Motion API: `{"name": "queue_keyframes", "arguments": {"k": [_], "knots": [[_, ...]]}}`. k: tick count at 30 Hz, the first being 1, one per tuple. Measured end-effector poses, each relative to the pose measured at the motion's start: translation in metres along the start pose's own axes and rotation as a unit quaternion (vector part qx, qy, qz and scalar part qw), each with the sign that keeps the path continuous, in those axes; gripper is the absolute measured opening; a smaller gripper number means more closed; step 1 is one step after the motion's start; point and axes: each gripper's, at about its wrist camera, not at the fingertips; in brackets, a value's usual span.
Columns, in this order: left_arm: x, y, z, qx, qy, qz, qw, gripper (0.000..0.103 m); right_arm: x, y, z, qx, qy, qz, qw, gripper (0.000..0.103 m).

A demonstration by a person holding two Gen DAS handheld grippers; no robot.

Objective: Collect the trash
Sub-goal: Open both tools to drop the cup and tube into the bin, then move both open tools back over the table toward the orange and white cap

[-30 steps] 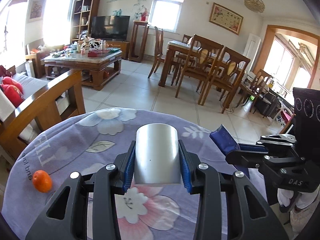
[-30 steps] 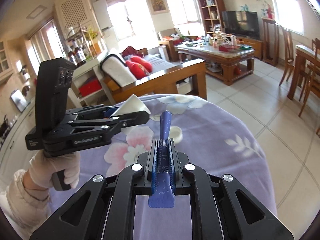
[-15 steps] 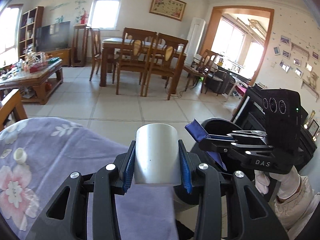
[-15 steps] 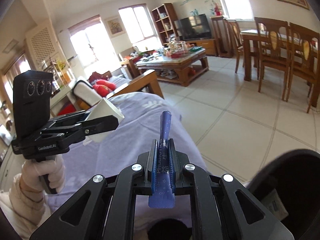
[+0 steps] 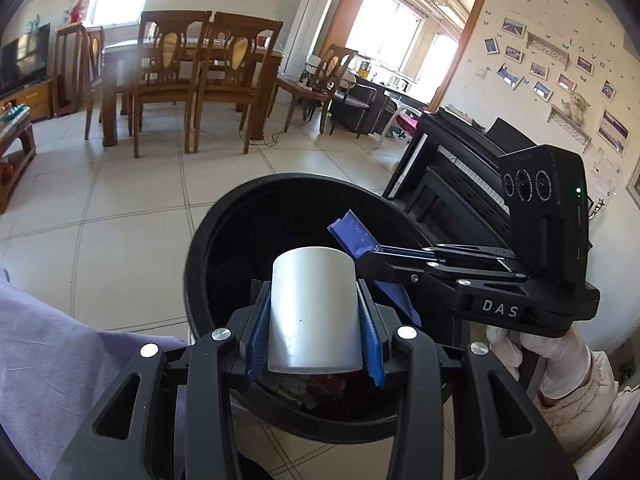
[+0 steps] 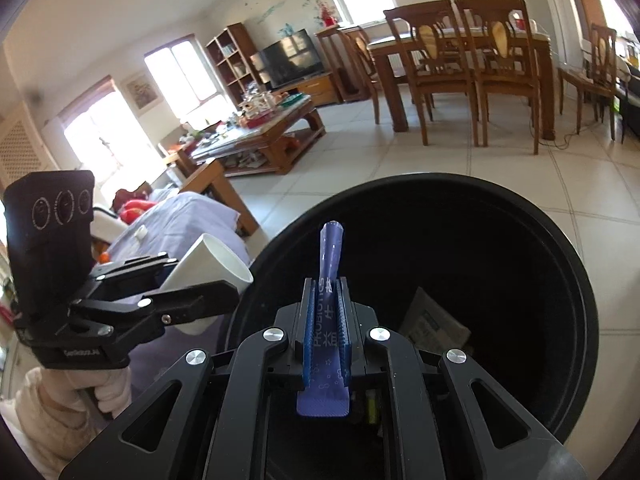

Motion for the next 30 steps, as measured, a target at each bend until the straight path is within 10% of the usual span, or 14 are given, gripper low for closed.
{"name": "queue_keyframes", "arguments": {"k": [10,17,30], "knots": [[-0.001,-0.019,0.005,0.017,-0.016,-0.029,0.9993,0.04,-0.012,-0.009,0.024,0.01,-0.022,-0.007,1.0,0.012],[0.001,-0.02,0.01,0.028,-0.014,-0.034,0.9989,0.044,-0.002,-0.011,0.025,-0.004,-0.034,0.003,0.999,0.047],[-0.027,0.06,-0.026,0.068,0.026,0.04,0.9965,0.087,0.025,-0.027,-0.041,-0.004,0.015,0.005,1.0,0.059]]}}
Point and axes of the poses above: each gripper's, at about its wrist camera, not at the fingertips, and y roughly against the way its jaws point, z to its right, x to its top, and after that the axes turned 7 degrees about -z, right-handed
